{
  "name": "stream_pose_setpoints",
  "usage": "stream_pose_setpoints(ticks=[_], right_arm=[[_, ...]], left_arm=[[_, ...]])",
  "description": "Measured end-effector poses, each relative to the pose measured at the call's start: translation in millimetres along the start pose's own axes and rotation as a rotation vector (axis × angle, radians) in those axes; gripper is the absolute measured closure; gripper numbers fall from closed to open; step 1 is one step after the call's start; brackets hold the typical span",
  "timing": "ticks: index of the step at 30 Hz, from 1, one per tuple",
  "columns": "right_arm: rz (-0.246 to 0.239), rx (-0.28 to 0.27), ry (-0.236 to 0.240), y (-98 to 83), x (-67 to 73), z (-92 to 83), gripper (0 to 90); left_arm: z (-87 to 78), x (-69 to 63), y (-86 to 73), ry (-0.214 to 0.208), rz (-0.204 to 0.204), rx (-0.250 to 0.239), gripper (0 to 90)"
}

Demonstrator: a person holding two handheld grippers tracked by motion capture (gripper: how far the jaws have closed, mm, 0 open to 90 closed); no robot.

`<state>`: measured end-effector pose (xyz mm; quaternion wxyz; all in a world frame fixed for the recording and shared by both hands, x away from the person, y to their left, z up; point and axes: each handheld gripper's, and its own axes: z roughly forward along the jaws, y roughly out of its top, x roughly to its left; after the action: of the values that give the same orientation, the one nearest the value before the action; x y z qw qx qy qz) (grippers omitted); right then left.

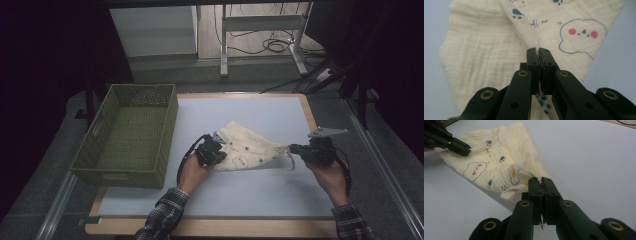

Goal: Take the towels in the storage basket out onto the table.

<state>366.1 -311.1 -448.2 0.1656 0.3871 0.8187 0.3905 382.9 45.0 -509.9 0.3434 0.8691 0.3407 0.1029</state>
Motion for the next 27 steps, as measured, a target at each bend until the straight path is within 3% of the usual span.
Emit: stream_pose_setpoints(ticks=[5,9,11,13,15,17,19,21,23,26,27], right_arm=[[-0.020,-0.026,-0.016,6.0,1.5,-15.5,86.5],[-0.039,-0.039,-0.053,31.5,-3.7,-23.2,86.5],[-0.045,-0.057,-0.080,58.7,-11.0,-22.4,86.5],[-0.034,-0.075,-0.099,83.5,-20.5,-14.9,85.1],[-0.010,-0.089,-0.154,105.1,-33.3,-0.2,68.9],[0.021,-0.062,-0.193,111.6,-41.5,11.2,68.2],[0.040,-0.073,-0.143,100.1,-42.8,19.3,68.2],[0.028,-0.057,-0.135,93.4,-41.9,22.9,68.2],[0.034,-0.027,-0.120,79.0,-40.7,29.6,68.2],[0.067,-0.020,-0.035,53.7,-34.0,39.0,71.2],[0.062,-0.013,-0.021,49.0,-31.0,41.3,72.1]], left_arm=[[-33.0,3.4,6.3,0.030,0.013,-0.083,88.5],[-68.4,20.9,31.8,0.110,0.016,-0.158,88.6],[-86.0,37.7,54.5,0.199,0.021,-0.202,88.6],[-90.9,60.4,77.5,0.288,-0.024,-0.225,86.8],[-86.2,80.1,88.6,0.333,-0.112,-0.203,66.2],[-82.1,84.4,84.3,0.326,-0.133,-0.207,61.1],[-75.0,79.9,71.6,0.295,-0.108,-0.206,57.4],[-64.2,74.2,57.3,0.281,-0.075,-0.169,56.1],[-53.8,69.5,45.0,0.253,-0.085,-0.146,55.5],[-39.0,59.3,27.9,0.179,-0.111,-0.120,53.7],[-39.0,59.3,27.9,0.179,-0.111,-0.120,53.2]])
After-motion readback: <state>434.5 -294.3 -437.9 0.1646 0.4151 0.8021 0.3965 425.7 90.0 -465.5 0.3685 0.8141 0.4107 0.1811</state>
